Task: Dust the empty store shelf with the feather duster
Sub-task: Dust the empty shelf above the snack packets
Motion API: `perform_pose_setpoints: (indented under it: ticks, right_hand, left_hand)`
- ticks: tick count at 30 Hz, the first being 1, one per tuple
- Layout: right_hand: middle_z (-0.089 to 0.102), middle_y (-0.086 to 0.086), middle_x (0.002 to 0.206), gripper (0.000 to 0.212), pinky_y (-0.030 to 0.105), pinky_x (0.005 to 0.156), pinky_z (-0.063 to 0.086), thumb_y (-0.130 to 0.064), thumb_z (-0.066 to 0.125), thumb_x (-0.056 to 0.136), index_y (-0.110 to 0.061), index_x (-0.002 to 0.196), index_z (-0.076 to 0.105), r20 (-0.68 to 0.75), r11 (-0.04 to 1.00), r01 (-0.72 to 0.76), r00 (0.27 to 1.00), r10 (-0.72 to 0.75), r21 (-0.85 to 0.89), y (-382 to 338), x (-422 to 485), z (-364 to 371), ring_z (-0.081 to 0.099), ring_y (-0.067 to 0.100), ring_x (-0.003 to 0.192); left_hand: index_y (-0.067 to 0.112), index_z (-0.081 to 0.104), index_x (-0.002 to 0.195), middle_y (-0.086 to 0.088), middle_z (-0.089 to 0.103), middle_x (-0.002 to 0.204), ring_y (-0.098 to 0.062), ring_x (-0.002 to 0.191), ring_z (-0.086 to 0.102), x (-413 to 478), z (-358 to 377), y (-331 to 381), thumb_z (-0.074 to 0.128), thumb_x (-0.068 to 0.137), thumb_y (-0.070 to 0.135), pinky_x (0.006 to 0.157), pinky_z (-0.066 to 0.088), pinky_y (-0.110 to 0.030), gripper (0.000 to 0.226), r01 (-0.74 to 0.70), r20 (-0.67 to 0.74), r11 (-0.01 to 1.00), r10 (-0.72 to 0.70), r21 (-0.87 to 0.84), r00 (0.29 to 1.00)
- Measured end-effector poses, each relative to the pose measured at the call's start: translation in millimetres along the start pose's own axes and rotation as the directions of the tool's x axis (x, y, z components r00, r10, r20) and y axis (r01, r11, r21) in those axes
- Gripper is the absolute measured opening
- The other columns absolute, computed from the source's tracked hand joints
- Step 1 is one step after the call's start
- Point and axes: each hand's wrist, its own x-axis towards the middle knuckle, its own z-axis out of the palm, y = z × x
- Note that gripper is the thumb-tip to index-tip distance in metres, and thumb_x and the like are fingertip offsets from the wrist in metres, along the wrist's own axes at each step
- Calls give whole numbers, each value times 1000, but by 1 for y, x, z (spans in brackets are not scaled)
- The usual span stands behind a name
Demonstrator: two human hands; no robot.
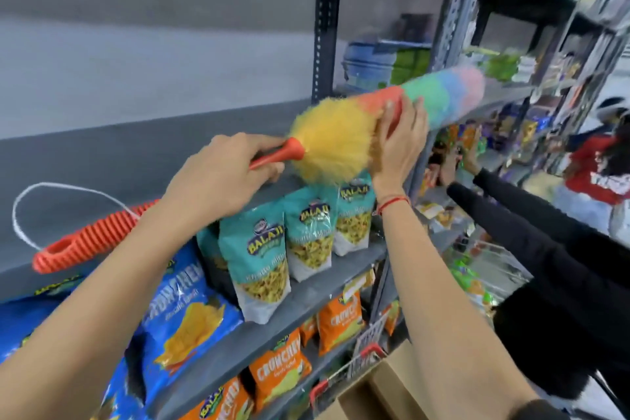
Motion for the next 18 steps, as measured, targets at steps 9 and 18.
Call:
perform_pose_setpoints:
  ticks: [9, 18]
  right_hand:
    - [40, 25, 144, 42, 43, 115, 26, -30, 43, 98, -1, 128, 49, 311, 995, 58, 947, -80, 78, -23, -14, 56, 34, 35, 135]
    - [52, 20, 134, 46, 41, 109, 33, -37, 41, 98, -1, 123, 51, 401, 998, -12, 916, -14, 62, 2, -8, 70, 42, 31, 127]
  left_hand:
    - [44, 59, 120, 7, 60, 68, -21, 63, 59, -7, -19, -38, 56, 90, 33, 66, 51, -36, 32, 147, -48, 984, -143, 105, 989]
    - [32, 66, 116, 9, 59, 55, 4, 33, 49, 30, -11, -33, 52, 95, 32, 51, 40, -18, 26, 156, 162, 988, -157, 21, 974]
